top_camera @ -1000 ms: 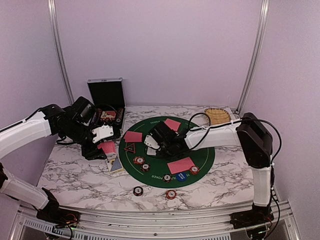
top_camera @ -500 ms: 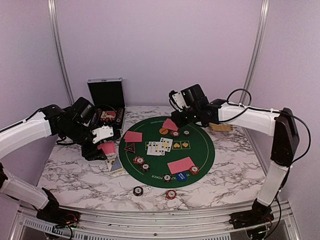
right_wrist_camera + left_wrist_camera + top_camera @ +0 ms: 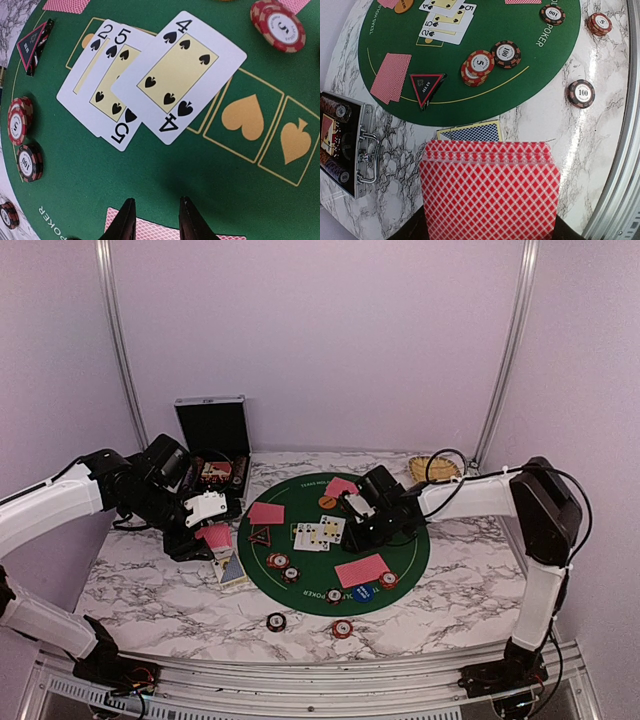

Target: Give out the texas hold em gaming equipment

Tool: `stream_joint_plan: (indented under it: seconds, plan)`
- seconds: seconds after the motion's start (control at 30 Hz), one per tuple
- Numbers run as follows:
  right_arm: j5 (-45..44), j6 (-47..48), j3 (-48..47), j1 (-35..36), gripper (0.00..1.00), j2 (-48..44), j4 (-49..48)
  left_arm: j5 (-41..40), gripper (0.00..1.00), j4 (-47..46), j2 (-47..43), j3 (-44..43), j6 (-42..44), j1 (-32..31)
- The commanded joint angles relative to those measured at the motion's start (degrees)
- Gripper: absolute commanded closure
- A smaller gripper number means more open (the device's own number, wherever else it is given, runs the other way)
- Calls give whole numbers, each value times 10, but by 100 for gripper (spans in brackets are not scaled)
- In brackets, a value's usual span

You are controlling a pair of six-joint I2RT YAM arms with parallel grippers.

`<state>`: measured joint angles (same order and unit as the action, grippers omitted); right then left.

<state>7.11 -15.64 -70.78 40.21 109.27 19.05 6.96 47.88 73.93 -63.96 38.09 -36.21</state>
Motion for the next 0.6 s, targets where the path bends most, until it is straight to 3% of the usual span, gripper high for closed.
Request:
stream_joint_plan:
  seconds: [0.0,0.57]
  plan:
    - [33,-34,31,-3,72,-5,-40,9,100,-1,-8,-4,-5,3]
    - [53,-69,141,-4,78,-85,-54,13,100,-1,1,-10,-5,3]
